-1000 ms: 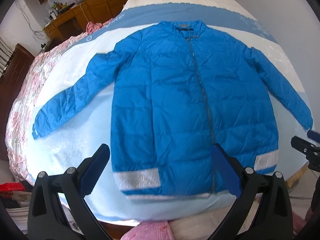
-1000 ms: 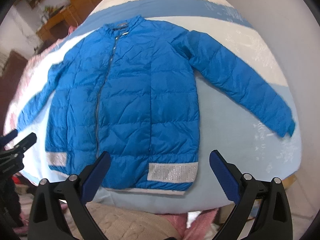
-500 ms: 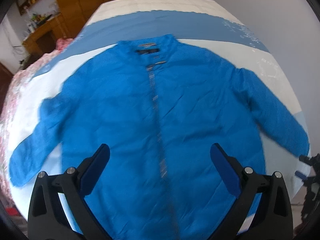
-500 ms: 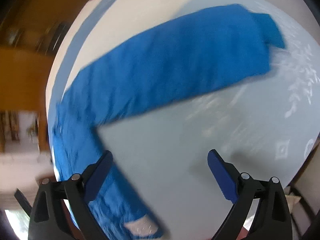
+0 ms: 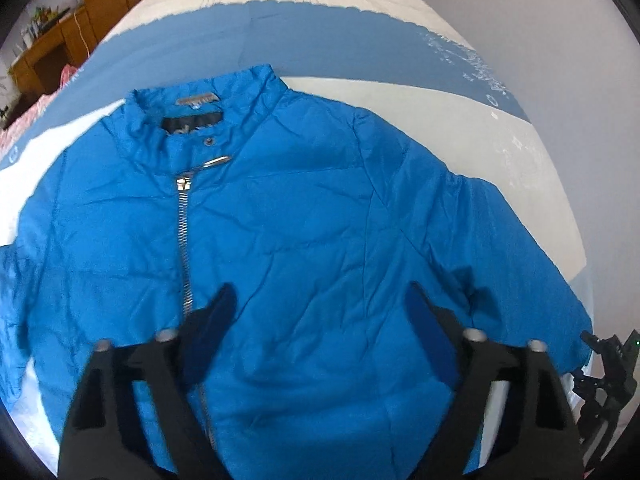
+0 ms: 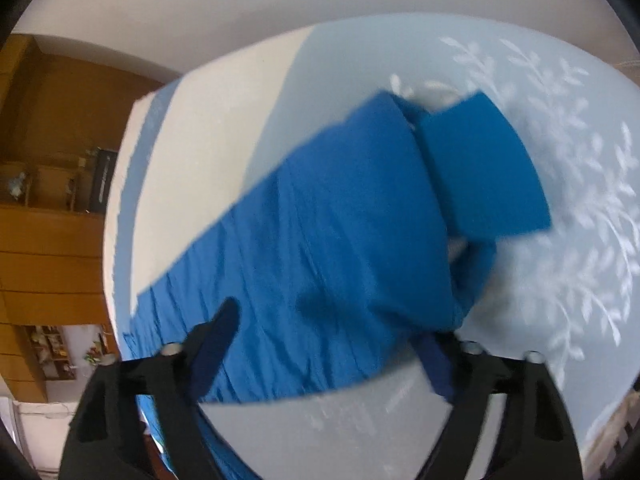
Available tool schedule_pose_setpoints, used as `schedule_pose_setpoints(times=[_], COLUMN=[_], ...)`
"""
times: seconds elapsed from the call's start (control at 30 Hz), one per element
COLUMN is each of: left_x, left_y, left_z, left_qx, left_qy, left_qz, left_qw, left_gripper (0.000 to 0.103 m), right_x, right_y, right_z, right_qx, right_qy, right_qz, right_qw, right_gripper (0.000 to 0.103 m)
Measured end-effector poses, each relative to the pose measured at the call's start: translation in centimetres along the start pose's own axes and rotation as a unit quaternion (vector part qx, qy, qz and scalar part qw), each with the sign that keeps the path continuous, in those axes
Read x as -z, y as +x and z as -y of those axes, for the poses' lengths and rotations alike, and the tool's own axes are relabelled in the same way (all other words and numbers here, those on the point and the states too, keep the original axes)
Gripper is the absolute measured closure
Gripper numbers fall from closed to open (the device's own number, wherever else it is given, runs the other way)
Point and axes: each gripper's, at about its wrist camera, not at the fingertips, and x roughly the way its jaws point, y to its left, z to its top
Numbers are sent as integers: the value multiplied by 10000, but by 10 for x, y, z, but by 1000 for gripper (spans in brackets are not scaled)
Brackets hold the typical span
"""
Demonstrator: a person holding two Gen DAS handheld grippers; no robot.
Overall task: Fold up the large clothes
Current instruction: 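Grasp the jacket sleeve with the right gripper and lift it across the body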
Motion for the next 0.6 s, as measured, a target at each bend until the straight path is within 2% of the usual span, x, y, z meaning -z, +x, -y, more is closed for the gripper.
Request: schedule_pose_setpoints(times=[0.03, 0.1, 0.17, 0.23, 0.3, 0.4, 0.53, 0.6], left_x=[-3, -7, -9, -10, -11, -11, -11, -11], left_y=[5, 14, 20, 28, 36, 41, 33, 28], left_z=[-1, -3, -5, -8, -13, -23, -35, -46], left_qx=[55, 53, 23, -54, -116, -138, -223, -280], left_qy=[-51, -132, -150, -155, -198, -295, -264, -311], left_qz=[-48, -101, -94, -119, -185, -234, -106, -38], left_qw=[10000, 9998, 9998, 9998, 9996, 9992, 9993, 9991], left_gripper=[27, 29, 32, 33, 41, 41, 48, 49], right_x=[-5, -12, -17, -19, -14, 0, 36, 62], right_y=[1, 2, 0, -3, -8, -14, -10, 1], right_z=[-1, -7, -17, -28, -49, -97, -166, -204], right_qx=[-38, -213, -303, -238, -422, -747, -1136, -1221], right_qy=[5, -34, -263, -393, -648, -1367, -2480, -3057], right_qz=[25, 59, 189, 347, 469, 508, 320, 133], right_qw=[10000, 9998, 9990, 9983, 9959, 9865, 9615, 9442], right_gripper=[48, 81, 90, 93, 95, 96, 97, 97])
